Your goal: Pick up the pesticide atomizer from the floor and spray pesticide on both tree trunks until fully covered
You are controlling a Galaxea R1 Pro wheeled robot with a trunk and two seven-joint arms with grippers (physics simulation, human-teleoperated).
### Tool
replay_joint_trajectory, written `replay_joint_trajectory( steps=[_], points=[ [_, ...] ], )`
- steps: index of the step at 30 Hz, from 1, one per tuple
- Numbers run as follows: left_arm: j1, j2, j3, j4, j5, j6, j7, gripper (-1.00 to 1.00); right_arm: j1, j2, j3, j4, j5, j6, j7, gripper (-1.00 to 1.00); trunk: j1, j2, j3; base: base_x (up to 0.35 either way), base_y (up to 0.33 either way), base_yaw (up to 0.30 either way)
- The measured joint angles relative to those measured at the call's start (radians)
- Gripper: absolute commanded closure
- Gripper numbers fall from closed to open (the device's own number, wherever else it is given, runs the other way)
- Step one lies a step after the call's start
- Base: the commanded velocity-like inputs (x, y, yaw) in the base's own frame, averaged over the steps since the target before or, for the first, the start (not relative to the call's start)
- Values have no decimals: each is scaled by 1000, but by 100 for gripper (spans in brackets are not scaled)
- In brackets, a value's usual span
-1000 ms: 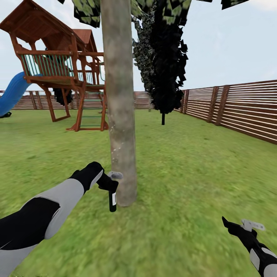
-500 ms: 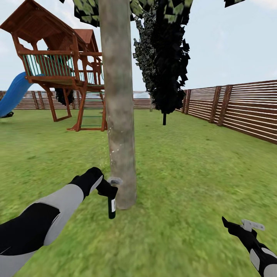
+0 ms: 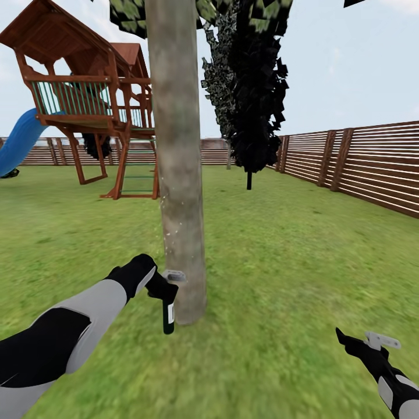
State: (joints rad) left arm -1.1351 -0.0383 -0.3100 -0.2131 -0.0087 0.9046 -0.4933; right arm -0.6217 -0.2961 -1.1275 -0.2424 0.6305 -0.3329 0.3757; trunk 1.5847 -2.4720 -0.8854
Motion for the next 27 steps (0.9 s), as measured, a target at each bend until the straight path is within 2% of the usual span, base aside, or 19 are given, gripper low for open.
replay_joint_trajectory(
  steps=[4, 7, 9, 11, 13, 20, 23, 27],
  points=[
    [3, 0, 1, 1, 1, 10, 0, 100, 0, 0, 0, 0, 0, 0, 0, -100, 0, 0, 0, 65, 0, 0],
    [43, 0, 4, 1, 8, 8, 0, 100, 0, 0, 0, 0, 0, 0, -1, -100, 0, 0, 0, 5, 0, 0],
    [54, 1, 24, 1, 12, 7, 0, 100, 0, 0, 0, 0, 0, 0, -1, -100, 0, 0, 0, 1, 0, 0],
    [66, 1, 59, 1, 12, 8, -1, 100, 0, 0, 0, 0, 0, 0, -1, -100, 0, 0, 0, 0, 0, 0],
    [69, 1, 71, 0, 10, 8, -1, 100, 0, 0, 0, 0, 0, 0, -1, -100, 0, 0, 0, 0, 0, 0],
    [69, 31, 80, -8, 6, 8, -1, 100, 0, 0, 0, 0, 0, 0, -1, -100, 0, 0, 0, 0, 0, 0],
    [69, 29, 77, -12, 6, 12, -3, 100, 0, 0, 0, 0, 0, 0, -1, -100, 0, 0, 0, 6, 0, 0],
    [69, 27, 76, -12, 1, 13, -2, 100, 0, 0, 0, 0, 0, 0, -1, -100, 0, 0, 0, 242, 0, 0]
  ],
)
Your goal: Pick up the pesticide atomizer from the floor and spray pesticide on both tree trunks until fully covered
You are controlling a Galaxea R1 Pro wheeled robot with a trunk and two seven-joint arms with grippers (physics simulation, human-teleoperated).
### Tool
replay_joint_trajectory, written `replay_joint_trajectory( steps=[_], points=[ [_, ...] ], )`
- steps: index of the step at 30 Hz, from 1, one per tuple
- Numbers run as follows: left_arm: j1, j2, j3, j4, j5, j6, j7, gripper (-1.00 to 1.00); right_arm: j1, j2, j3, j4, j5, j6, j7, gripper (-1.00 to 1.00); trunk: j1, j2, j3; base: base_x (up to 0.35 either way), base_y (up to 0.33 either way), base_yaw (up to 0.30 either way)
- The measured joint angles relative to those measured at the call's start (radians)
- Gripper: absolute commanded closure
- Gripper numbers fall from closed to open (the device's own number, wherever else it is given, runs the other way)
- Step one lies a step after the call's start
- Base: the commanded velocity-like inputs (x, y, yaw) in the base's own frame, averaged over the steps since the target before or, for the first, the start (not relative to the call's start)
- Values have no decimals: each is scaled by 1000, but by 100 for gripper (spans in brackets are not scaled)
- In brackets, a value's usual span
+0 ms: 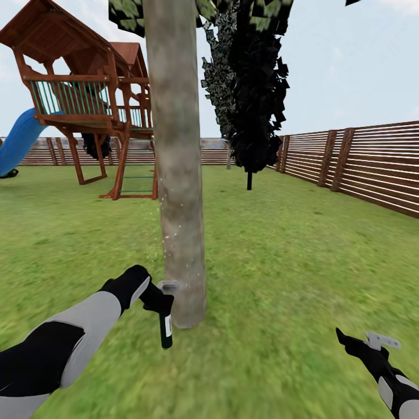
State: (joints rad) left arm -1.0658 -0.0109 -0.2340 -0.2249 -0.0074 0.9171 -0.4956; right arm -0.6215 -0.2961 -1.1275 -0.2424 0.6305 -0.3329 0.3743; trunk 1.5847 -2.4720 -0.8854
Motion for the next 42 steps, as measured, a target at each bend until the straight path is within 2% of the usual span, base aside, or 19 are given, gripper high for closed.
replay_joint_trajectory(
  steps=[7, 8, 13, 19, 23, 29, 39, 42],
  points=[
    [-2, -1, -1, -1, 0, 3, -1, 100, 0, 0, 0, 0, 0, 0, 0, -100, 0, 0, 0, 49, 0, 0],
    [-5, -1, 0, -2, 0, 32, -1, 100, 0, 0, 0, 0, 0, 0, 0, -100, 0, 0, 0, 1, 0, 0],
    [-10, -1, 1, -110, 2, 72, -2, 100, -1, 0, 0, 0, 0, 0, 0, -100, 0, 0, 0, 0, 0, 0],
    [-104, -1, 1, -121, 6, 78, -2, 100, 0, 0, 0, 0, 0, 0, 0, -100, 0, 0, 0, 0, 0, 0],
    [-145, -6, 2, -118, 7, 80, -2, 100, 0, 0, 0, 0, 0, 0, 0, -100, 0, 0, 0, 0, 0, 0],
    [-196, -15, 1, -116, 6, 81, -3, 100, -1, 0, 0, 0, 0, 0, 0, -100, 0, 0, 0, 0, 0, 0],
    [-236, -12, 1, -85, 5, 84, -3, 100, 0, 0, 0, 0, 0, 0, 0, -100, 0, 0, 0, -1, 0, 0],
    [-269, -12, 0, -38, 4, 84, -3, 100, 0, 0, 0, 0, 0, 0, 0, -100, 0, 0, 0, -172, 0, 0]
  ],
)
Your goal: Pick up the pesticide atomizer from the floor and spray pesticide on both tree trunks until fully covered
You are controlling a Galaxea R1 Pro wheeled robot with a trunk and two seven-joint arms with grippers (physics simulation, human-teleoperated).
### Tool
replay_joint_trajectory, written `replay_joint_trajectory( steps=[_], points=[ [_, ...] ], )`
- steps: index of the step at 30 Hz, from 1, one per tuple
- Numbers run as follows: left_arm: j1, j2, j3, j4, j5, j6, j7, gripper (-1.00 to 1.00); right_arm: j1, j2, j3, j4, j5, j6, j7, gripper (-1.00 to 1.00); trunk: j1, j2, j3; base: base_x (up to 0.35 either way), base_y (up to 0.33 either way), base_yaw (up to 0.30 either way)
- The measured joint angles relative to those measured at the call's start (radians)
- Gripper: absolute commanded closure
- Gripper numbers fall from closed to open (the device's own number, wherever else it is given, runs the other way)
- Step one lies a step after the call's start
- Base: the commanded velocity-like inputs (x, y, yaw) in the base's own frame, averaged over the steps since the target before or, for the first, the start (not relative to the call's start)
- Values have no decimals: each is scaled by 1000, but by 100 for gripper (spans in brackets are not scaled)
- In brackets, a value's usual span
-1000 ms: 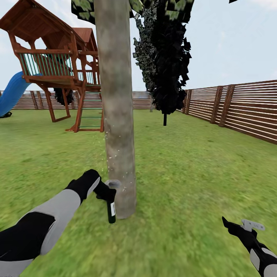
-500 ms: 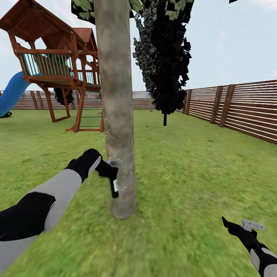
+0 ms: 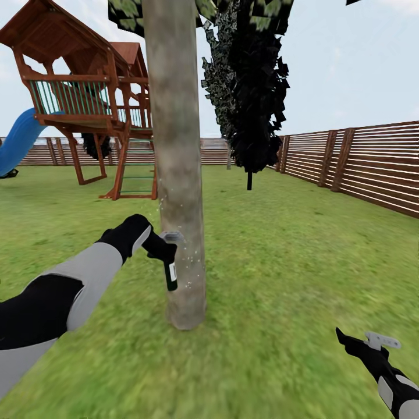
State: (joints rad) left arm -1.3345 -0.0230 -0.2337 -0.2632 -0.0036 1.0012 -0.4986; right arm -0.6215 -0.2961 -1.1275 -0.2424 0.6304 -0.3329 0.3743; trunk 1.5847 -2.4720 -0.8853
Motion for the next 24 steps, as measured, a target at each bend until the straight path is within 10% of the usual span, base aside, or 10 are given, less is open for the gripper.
replay_joint_trajectory(
  steps=[11, 24],
  points=[
    [-52, 1, 1, 18, 1, 0, 0, 100, 0, 0, 0, 0, 0, 0, 0, -100, 0, 0, 0, -39, 0, 0],
    [-254, 0, 1, 76, 0, 0, 0, 100, 0, 0, 0, 0, 0, 0, -1, -100, 0, 0, 0, 0, 0, 0]
  ],
)
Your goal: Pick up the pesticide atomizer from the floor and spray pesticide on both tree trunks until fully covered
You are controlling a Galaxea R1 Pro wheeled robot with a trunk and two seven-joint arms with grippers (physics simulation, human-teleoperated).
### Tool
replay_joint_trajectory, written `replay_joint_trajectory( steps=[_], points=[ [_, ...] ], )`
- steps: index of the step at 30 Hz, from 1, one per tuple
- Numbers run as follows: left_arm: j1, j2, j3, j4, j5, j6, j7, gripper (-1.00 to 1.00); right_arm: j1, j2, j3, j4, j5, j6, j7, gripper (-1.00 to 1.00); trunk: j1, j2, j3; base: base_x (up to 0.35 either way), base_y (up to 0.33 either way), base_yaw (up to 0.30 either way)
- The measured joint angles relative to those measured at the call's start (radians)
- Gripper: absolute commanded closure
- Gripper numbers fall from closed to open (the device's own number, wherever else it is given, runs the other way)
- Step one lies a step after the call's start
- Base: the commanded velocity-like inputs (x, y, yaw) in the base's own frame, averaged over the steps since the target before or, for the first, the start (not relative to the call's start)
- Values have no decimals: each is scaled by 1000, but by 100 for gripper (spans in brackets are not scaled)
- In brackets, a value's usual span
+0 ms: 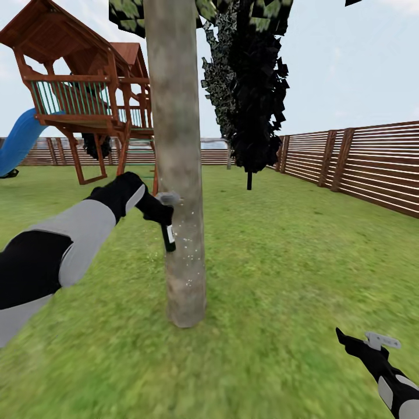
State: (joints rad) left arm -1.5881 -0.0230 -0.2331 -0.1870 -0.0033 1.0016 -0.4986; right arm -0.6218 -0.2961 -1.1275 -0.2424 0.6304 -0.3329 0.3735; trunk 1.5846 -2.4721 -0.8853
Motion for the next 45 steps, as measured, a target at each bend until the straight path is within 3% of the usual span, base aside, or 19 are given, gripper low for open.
replay_joint_trajectory(
  steps=[5, 11, 14, 20, 29, 35, 45],
  points=[
    [-42, 0, 0, 1, 0, 0, 0, 100, 0, 0, 0, 0, 0, 0, -1, -100, 0, 0, 0, 0, 0, 0],
    [-55, -1, -1, 8, -1, 0, 0, 100, 0, 0, 0, 0, 0, 0, -1, -100, 0, 0, 0, 0, 0, 0],
    [-54, -1, -6, 97, -3, -2, 0, 100, 0, 0, 0, 0, 0, 0, -1, -100, 0, 0, 0, 0, 0, 0],
    [-39, 4, -7, 160, -1, -10, 1, 100, 0, 0, 0, 0, 0, 0, -1, -100, 0, 0, 0, 0, 0, 0],
    [156, 13, -7, 162, -7, -30, 4, 100, 0, 0, 0, 0, 0, 0, -1, -100, 0, 0, 0, 0, 0, 0],
    [244, 20, -10, 160, -12, -43, 6, 100, 0, 0, 0, 0, 0, 0, -1, -100, 0, 0, 0, 0, 0, 0],
    [368, 23, -9, 159, -11, -142, 6, 100, 0, 0, 0, 0, 0, 0, -1, -100, 0, 0, 0, 0, 0, 0]
  ],
)
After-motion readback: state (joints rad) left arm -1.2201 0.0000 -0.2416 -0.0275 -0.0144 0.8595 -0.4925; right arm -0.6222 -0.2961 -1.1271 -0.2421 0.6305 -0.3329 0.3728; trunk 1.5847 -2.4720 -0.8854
